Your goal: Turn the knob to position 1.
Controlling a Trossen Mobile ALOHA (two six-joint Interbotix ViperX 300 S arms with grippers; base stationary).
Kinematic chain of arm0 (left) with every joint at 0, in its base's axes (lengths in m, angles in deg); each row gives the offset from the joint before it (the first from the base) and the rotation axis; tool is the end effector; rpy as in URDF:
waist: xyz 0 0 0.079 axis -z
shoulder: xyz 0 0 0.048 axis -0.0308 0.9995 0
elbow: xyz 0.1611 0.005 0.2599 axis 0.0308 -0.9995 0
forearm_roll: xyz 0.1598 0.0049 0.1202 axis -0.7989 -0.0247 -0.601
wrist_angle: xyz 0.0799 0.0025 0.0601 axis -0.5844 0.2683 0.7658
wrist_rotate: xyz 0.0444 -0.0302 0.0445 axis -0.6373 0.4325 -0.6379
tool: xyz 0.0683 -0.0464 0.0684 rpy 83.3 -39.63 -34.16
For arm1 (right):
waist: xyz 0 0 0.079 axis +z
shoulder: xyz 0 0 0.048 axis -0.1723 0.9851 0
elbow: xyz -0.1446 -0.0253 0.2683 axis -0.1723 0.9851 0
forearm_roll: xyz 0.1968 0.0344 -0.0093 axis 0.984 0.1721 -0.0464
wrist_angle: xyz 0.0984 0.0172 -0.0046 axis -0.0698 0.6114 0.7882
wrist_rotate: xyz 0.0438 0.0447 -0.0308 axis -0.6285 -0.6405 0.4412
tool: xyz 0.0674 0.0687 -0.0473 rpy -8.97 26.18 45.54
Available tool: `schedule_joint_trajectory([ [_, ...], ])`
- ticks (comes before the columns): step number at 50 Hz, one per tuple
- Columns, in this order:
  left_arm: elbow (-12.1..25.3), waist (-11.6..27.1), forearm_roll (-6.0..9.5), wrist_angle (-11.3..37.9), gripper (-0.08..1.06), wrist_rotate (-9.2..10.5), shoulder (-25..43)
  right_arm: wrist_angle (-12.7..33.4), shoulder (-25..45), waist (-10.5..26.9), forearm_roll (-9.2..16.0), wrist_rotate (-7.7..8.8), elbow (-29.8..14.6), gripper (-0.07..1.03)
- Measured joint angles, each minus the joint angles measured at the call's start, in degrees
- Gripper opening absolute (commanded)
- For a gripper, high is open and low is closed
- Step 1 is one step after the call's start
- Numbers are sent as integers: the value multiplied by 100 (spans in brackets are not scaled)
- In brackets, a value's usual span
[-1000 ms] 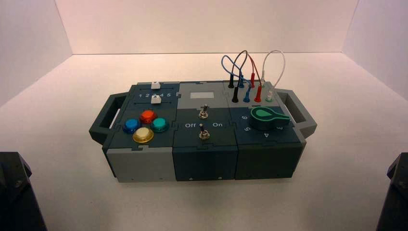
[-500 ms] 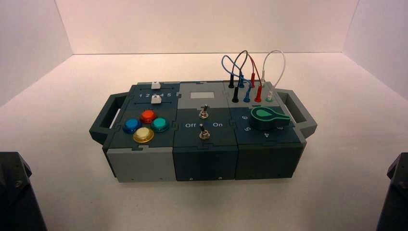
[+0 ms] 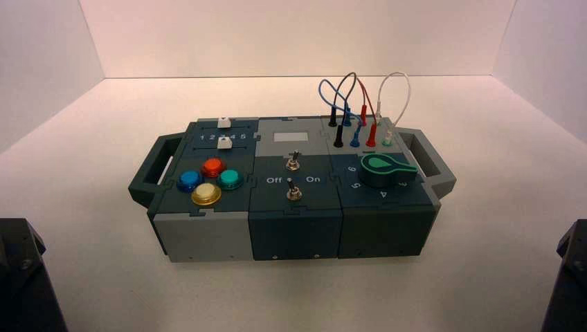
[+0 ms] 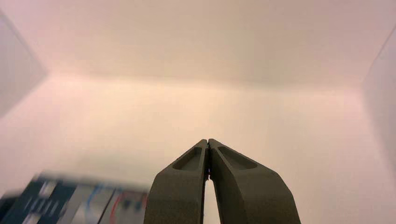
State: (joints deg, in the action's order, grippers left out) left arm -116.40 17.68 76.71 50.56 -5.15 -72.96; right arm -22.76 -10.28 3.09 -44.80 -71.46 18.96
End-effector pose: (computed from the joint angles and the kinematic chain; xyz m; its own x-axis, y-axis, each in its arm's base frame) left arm 0.2411 -0.0727 0.2379 0.8358 -0.2613 -0.4829 0.2012 0.9641 -0.1736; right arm 0.2469 0.0645 0.2176 0.8346 0.2347 -0.4984 -0.1895 0.9718 0.1402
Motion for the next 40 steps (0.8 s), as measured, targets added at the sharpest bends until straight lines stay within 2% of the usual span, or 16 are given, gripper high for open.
schedule_joint_trajectory([
  [2,26,70,9,132,-3,0,26,44,9,18,18,0,0,-2],
  [4,88,369,62,527,-3,18,185,545,176,167,246,9,0,-2],
  [5,97,431,70,606,-3,18,229,615,193,193,290,0,0,-2],
  [9,167,853,237,949,-3,35,483,1046,308,360,536,0,18,-2],
  [10,193,1248,360,1090,-3,44,712,1257,413,527,686,-9,53,-2],
  [11,193,1248,360,1090,-3,44,712,1257,413,527,686,-9,53,-2],
  [13,193,1635,510,1151,-3,105,932,1406,510,615,800,-9,97,-2],
  [15,193,1749,545,1160,-3,141,1002,1600,527,703,923,0,158,-2],
  [17,202,2030,624,1169,-3,264,1195,1731,527,765,1011,-9,185,-2],
  [19,211,2127,633,1169,-3,299,1257,1811,519,817,1063,0,202,-2],
  [21,237,2408,668,1169,-3,404,1406,1934,501,914,1160,-9,237,-2],
  [24,272,2593,677,1169,-3,431,1538,2030,510,1002,1292,-9,255,-2],
  [40,396,3067,677,1239,-3,483,1758,2206,1195,1230,1617,-9,352,-2],
])
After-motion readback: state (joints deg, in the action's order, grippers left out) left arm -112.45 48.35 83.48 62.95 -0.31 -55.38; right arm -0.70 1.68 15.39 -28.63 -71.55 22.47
